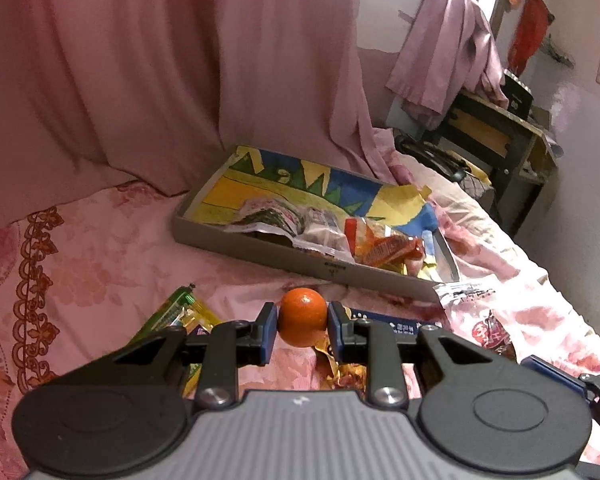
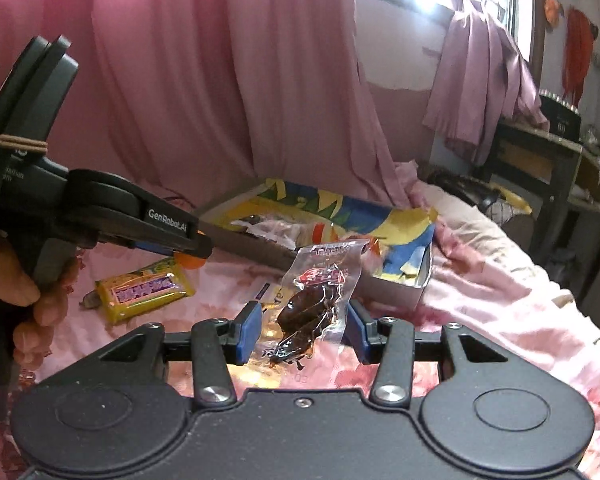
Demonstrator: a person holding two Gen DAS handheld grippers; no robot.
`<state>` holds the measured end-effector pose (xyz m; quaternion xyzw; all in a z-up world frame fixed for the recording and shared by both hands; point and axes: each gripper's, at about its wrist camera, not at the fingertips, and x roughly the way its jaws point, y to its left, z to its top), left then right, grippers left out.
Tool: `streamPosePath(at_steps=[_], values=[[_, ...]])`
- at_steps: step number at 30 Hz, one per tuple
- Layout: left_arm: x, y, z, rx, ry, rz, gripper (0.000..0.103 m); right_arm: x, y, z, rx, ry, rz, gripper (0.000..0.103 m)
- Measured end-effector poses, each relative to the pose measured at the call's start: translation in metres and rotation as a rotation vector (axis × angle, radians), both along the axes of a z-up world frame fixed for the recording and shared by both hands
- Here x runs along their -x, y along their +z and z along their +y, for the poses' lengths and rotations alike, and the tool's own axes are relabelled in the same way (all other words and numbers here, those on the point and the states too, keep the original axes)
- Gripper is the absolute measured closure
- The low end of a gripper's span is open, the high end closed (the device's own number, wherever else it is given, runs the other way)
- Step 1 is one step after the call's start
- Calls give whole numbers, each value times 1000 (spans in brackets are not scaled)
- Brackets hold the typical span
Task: Organize snacks
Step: 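Carry the orange and dark candy into the box and open both tools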
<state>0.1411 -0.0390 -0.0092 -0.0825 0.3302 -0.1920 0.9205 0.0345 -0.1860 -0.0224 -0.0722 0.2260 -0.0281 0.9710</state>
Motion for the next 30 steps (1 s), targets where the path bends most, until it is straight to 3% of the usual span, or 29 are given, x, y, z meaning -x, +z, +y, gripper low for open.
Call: streamPosePath(at_steps=[12, 21, 30], values=[[-54, 8, 4, 40, 62, -25, 73, -41, 9, -13, 105, -3, -98, 55], [-107, 14, -11, 99, 49, -102, 73, -100, 10, -18, 203, 0, -223, 55], [-144, -6, -33, 125, 11, -104, 73, -165, -12, -26, 224, -19, -201, 55]])
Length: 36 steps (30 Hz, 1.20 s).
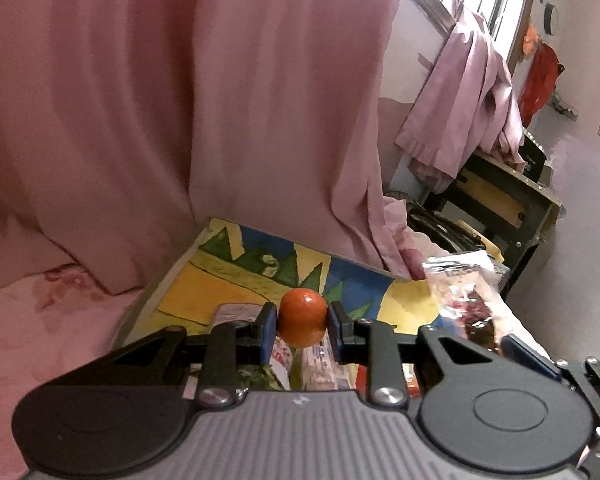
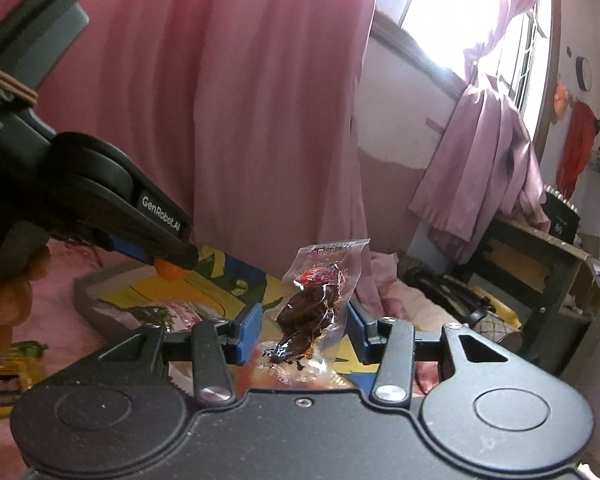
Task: Organize snacks
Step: 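Carry the orange and dark candy into the box and open both tools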
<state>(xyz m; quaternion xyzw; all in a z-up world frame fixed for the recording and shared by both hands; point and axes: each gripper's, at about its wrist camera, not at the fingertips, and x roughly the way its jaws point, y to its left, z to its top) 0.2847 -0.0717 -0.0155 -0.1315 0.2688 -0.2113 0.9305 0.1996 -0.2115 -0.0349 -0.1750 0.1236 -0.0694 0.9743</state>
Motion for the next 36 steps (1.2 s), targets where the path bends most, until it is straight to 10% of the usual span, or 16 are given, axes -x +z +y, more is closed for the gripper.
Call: streamPosePath(at_steps=[29, 36], values=[[-19, -32, 3, -17, 11, 131, 71, -49, -39, -8, -42, -43, 165, 54], [-20, -33, 6, -13, 35, 162, 52, -48, -36, -8, -36, -46, 171, 37]])
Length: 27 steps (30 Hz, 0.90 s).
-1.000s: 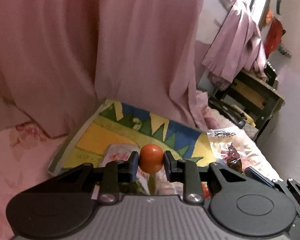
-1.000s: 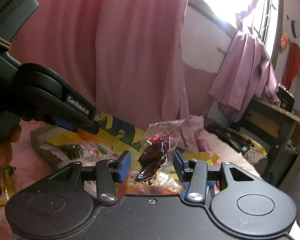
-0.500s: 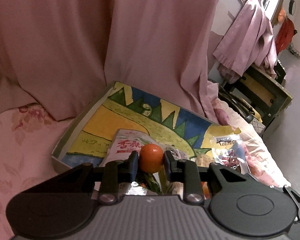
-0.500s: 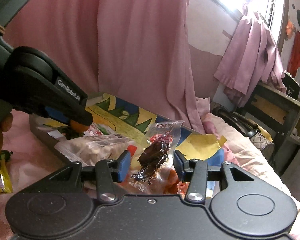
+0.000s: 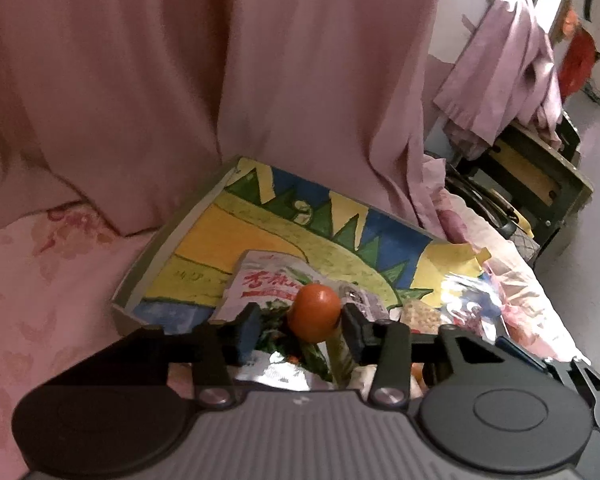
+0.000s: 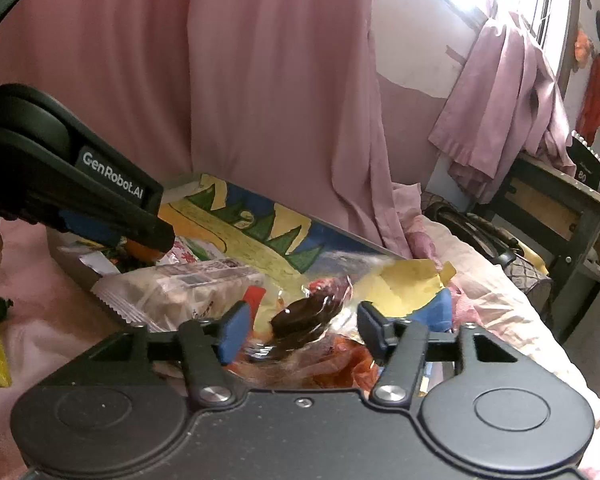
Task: Organize snacks
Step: 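Carry the orange and dark candy into the box and open both tools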
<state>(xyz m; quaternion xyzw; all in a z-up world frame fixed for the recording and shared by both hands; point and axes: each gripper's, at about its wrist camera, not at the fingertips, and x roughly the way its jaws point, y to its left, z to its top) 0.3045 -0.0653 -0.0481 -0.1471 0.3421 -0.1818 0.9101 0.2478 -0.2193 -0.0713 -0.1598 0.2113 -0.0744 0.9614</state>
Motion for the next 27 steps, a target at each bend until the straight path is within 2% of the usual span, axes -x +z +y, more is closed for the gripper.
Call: streamPosePath(at_steps=[2, 15, 19, 23, 27], values=[[1, 1, 3, 8, 9, 4, 48, 2, 1, 0, 2, 0, -7, 30], [21, 24, 14, 5, 57, -36, 24, 29, 22, -4, -32, -24, -64, 18], [40, 38, 21, 4, 83, -80, 15, 51, 37, -8, -66, -47, -113, 9], [60, 54, 26, -15, 105, -128, 6, 75, 54, -9, -89, -61, -171, 4], [84, 70, 30, -32, 128, -181, 2, 106, 70, -12, -134, -69, -232, 1]])
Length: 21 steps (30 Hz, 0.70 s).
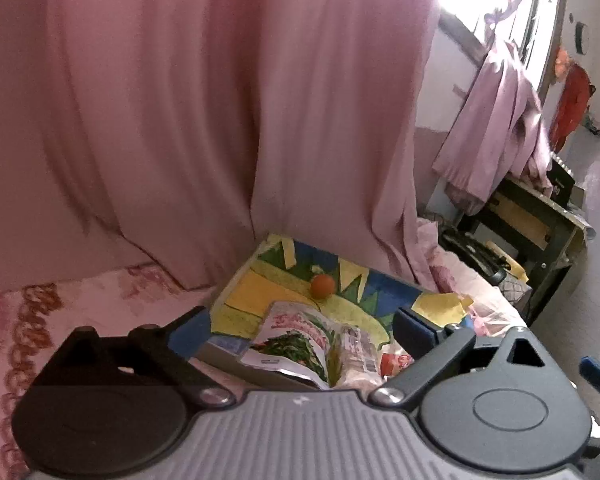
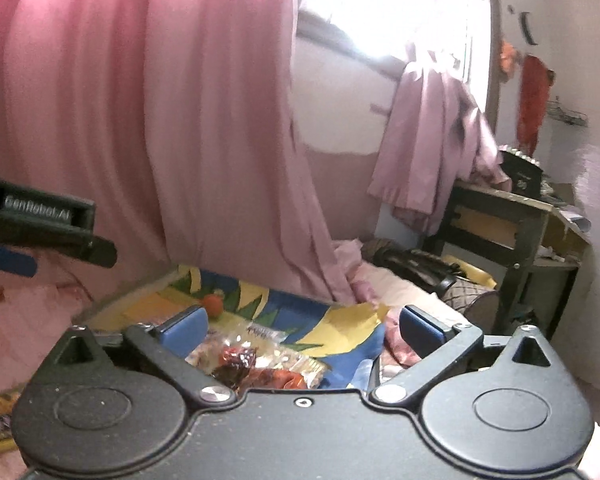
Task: Organize snacks
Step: 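Carry the orange and dark candy into the box and open both tools, then move both tools back over the remaining snacks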
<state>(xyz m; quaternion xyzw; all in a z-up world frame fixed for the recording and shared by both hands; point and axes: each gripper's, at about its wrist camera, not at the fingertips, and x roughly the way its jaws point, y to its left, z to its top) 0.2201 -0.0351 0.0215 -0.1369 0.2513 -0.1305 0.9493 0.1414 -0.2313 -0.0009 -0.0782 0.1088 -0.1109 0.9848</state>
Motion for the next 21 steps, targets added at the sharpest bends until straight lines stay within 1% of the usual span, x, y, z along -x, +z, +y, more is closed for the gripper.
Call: streamPosePath(at_steps=[5, 8, 14, 19, 21], values=[[35, 15, 5, -36, -4, -61, 1, 34, 17, -3, -49, -5, -54, 1], [56, 23, 11, -54, 10, -83, 1, 55, 23, -3, -71, 3, -75, 1], [95, 26, 24, -98, 37, -92, 0, 93, 30, 2, -94, 22, -91, 1], [125, 25, 30, -152, 45, -91, 0, 122, 33, 6, -110, 38, -94, 1], [138, 24, 31, -190, 46, -95, 0, 133, 34, 7, -126, 40, -95, 1]])
